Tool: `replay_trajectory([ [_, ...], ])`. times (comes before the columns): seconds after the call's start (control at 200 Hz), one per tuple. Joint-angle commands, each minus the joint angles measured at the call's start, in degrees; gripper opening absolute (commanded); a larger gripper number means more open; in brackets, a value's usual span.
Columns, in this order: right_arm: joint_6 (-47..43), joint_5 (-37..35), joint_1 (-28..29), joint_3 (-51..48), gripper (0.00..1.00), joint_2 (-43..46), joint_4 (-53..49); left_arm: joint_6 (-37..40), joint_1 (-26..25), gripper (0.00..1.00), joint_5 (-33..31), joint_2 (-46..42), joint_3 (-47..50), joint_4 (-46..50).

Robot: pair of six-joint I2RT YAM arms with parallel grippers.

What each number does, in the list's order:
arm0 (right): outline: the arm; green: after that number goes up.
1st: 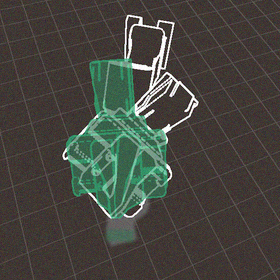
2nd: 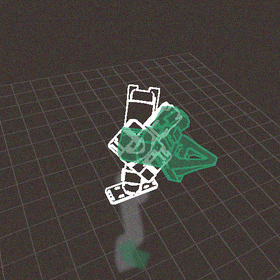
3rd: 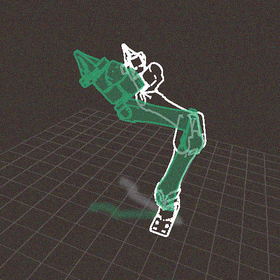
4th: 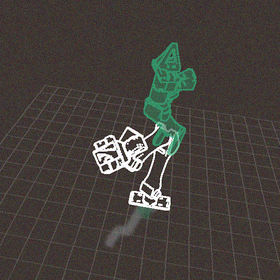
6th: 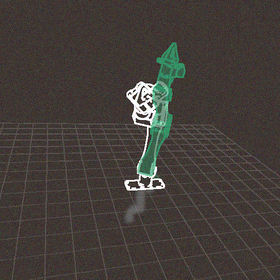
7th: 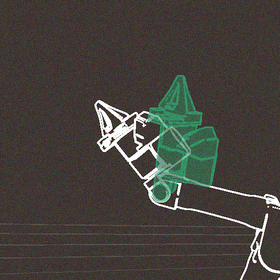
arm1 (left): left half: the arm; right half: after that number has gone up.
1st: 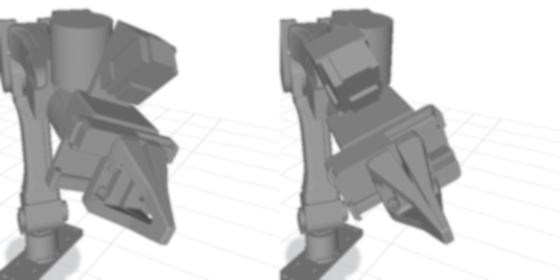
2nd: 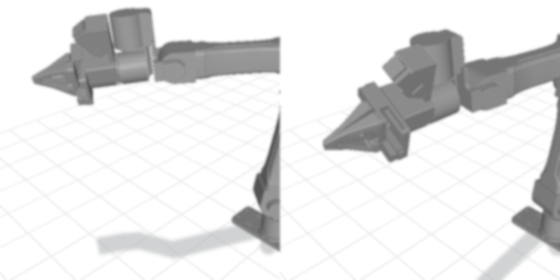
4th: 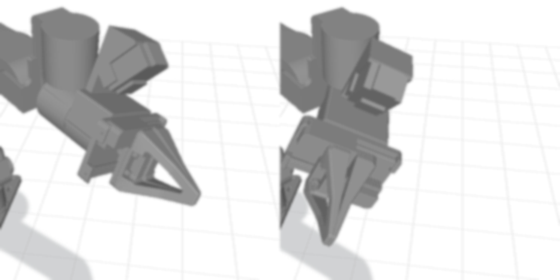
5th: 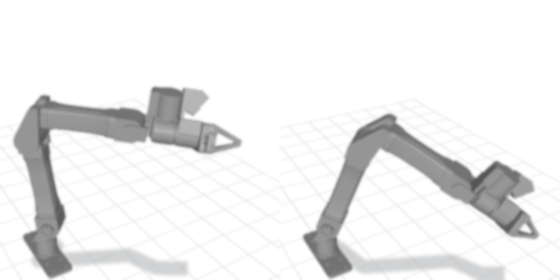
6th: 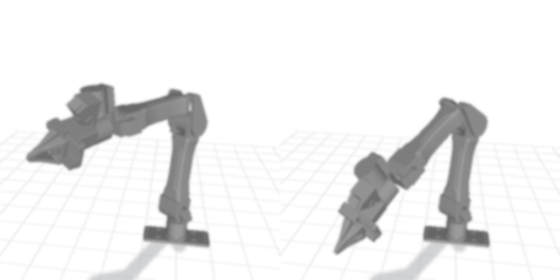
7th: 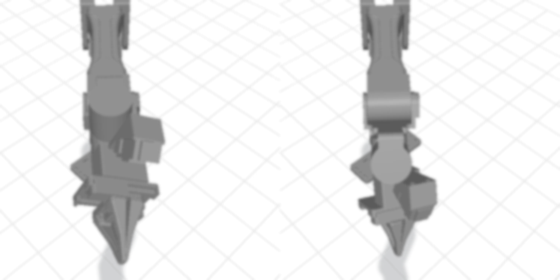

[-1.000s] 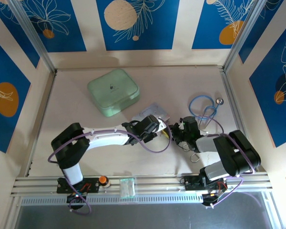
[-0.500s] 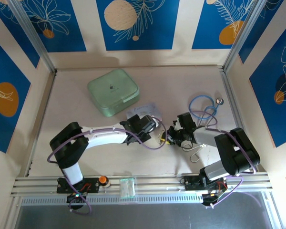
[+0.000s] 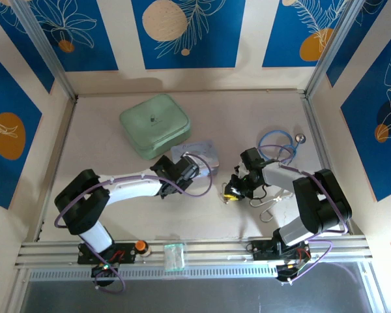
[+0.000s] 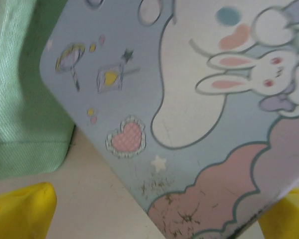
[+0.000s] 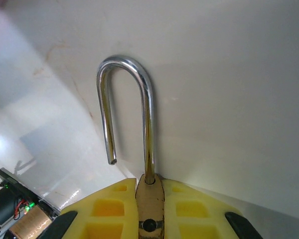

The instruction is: Unlock a padlock with a key

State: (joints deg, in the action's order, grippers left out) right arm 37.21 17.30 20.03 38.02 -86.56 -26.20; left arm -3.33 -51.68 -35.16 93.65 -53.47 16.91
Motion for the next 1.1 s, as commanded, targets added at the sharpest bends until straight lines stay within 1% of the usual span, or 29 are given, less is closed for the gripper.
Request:
replay_trajectory([
  [0.0, -2.58, -3.26, 0.35, 0.8, 0.06, -0.78, -10.14, -5.65, 2.81, 0.99, -0.71, -1.78, 0.65, -1.14],
  [0.185, -1.72, -5.74, 1.32, 1.69, 0.1, 0.25, -11.63, -7.14, 2.99, 0.99, 0.99, -3.59, 1.04, -1.98],
  [0.215, -1.47, -6.2, 1.53, 1.88, 0.12, 0.34, -11.83, -7.49, 2.97, 0.99, 1.18, -4.27, 1.37, -2.01],
  [0.29, -0.88, -7.5, 2.34, 2.46, 0.19, 0.1, -12.61, -8.26, 2.99, 1.0, 2.66, -7.03, 2.61, -2.44],
  [0.415, 0.03, -9.21, 3.24, 3.04, 0.21, 0.4, -13.88, -10.26, 2.97, 0.99, 4.61, -12.59, 5.38, -2.64],
  [0.585, 1.6, -11.78, 3.88, 3.46, 0.33, 1.53, -14.12, -12.03, 3.16, 0.99, 5.31, -20.67, 8.61, -1.21],
  [0.71, 1.9, -16.48, 4.9, 4.88, 0.33, 2.05, -16.24, -12.46, 4.2, 0.99, 5.8, -25.74, 10.24, -0.2],
  [0.805, 1.81, -19.19, 5.83, 5.5, 0.33, 2.62, -18.22, -12.9, 6.7, 0.99, 6.45, -29.89, 12.18, 0.24],
  [0.931, 1.46, -18.91, 6.57, 5.22, 0.35, 3.81, -17.47, -14.23, 12.8, 0.99, 11.08, -36.15, 15.36, -0.46],
  [0.986, 0.94, -18.88, 7.25, 5.44, 0.39, 4.68, -16.76, -14.32, 14.94, 0.99, 11.05, -38.03, 16.3, -0.3],
  [1.046, 0.14, -18.61, 7.56, 6.72, 0.47, 4.83, -16.94, -14.24, 17.23, 0.99, 11.1, -39.13, 17.17, -0.51],
  [1.096, -0.12, -18.44, 7.57, 7.87, 0.51, 4.82, -17.54, -14.46, 19.38, 0.99, 12.02, -39.44, 17.65, -0.77],
])
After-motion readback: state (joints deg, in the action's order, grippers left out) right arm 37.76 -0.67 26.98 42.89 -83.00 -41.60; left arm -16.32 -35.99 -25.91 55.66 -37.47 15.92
